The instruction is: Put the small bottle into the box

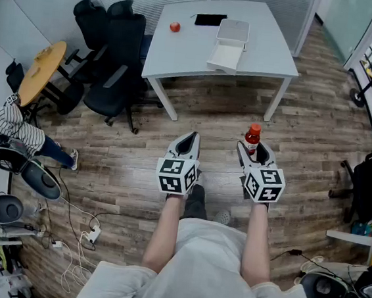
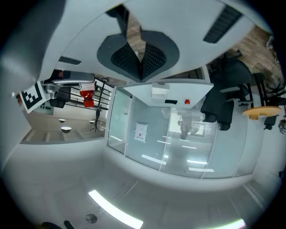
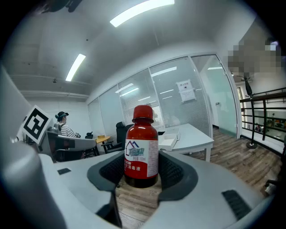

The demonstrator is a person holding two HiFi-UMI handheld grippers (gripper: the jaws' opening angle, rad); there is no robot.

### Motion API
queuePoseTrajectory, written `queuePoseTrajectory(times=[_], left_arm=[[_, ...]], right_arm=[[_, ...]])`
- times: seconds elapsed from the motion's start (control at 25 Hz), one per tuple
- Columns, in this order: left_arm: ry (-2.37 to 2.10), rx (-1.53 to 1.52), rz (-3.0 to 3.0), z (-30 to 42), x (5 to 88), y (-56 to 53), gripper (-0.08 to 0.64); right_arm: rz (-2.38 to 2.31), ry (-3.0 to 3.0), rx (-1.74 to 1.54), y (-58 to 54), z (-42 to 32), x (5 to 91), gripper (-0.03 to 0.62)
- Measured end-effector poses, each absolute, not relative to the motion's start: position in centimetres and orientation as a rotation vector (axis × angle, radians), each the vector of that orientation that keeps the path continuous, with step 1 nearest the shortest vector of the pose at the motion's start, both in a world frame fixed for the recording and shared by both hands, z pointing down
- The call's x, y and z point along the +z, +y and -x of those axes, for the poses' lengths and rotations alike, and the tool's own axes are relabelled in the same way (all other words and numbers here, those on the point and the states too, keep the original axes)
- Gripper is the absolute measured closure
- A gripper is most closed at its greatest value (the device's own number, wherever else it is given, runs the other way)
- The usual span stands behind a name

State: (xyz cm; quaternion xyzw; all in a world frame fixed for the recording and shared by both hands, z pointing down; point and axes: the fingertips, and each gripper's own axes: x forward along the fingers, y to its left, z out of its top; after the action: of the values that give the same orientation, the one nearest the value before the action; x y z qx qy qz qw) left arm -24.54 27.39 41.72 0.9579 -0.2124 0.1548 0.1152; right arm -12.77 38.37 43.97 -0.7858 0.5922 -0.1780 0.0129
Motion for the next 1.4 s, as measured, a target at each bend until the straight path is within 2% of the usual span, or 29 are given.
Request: queuePoseTrajectory(times=[0.16,0.72,1.4], left_arm=[[-0.625,0.54,-2.742,24.5,43.2,27.6,0.532],[-0.677,0.416,-2.845,24.0,41.9,25.5,0.532],[-0.581,0.436,-2.821,15.4,42.8,11.6,0.532]], right_arm=[[2.449,1.857,-0.543,38.9,12.6,44.0,0.367],[2.379,1.849,-0.562,37.4,10.4,44.9,0.367],[2.399,1.786,-0.625,24.0,1.7,46.3,0.367]])
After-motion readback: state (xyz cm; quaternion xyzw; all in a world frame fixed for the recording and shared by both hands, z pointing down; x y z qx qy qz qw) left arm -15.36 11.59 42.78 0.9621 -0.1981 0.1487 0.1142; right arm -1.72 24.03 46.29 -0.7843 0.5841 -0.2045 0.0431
